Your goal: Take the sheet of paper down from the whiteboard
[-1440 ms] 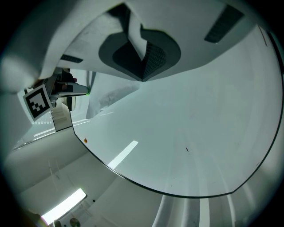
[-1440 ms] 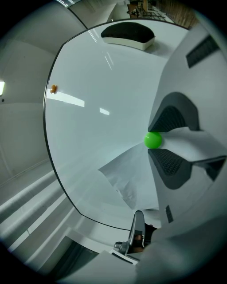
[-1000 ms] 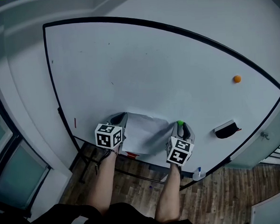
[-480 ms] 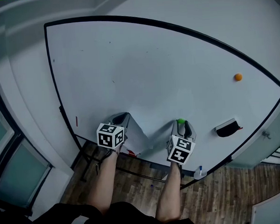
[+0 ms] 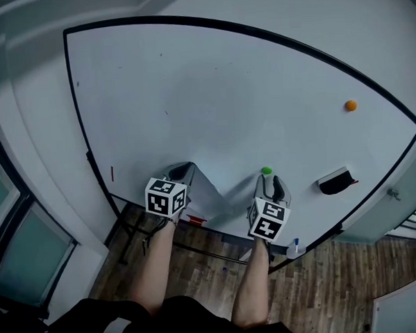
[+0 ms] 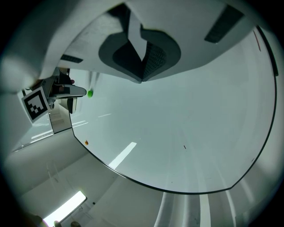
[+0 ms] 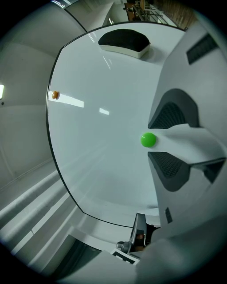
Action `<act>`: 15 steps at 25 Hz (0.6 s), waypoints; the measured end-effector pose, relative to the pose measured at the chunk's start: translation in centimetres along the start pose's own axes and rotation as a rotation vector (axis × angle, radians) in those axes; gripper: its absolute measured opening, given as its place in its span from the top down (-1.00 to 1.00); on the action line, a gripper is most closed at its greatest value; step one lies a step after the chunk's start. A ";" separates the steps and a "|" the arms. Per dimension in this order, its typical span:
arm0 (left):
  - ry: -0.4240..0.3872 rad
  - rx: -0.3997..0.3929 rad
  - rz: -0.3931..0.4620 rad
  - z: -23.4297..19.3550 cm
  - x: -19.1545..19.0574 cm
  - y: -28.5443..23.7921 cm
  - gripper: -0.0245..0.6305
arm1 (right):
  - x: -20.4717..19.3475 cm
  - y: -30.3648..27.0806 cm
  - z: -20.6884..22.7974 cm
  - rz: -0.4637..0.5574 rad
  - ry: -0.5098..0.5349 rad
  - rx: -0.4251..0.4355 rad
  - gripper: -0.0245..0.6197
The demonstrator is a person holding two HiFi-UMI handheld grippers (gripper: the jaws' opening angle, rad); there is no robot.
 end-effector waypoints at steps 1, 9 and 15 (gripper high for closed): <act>-0.002 -0.002 -0.002 0.1 -0.1 0.1 0.87 | -0.1 0.2 0.0 0.000 -0.001 0.001 0.40; -0.010 -0.016 -0.005 1.4 -0.4 0.8 0.87 | -0.7 1.5 -0.2 -0.008 -0.010 0.024 0.42; -0.017 -0.022 -0.002 2.1 -0.5 1.7 0.87 | -1.3 2.5 -0.4 -0.015 -0.024 0.031 0.50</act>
Point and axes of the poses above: the fingertips, and each gripper's own axes: y backward along the fingers, z to its right, x out of its top, the point moved 5 cm from there along y, backward along the fingers, and after that the axes turned 14 degrees about y, right-handed, at the moved point
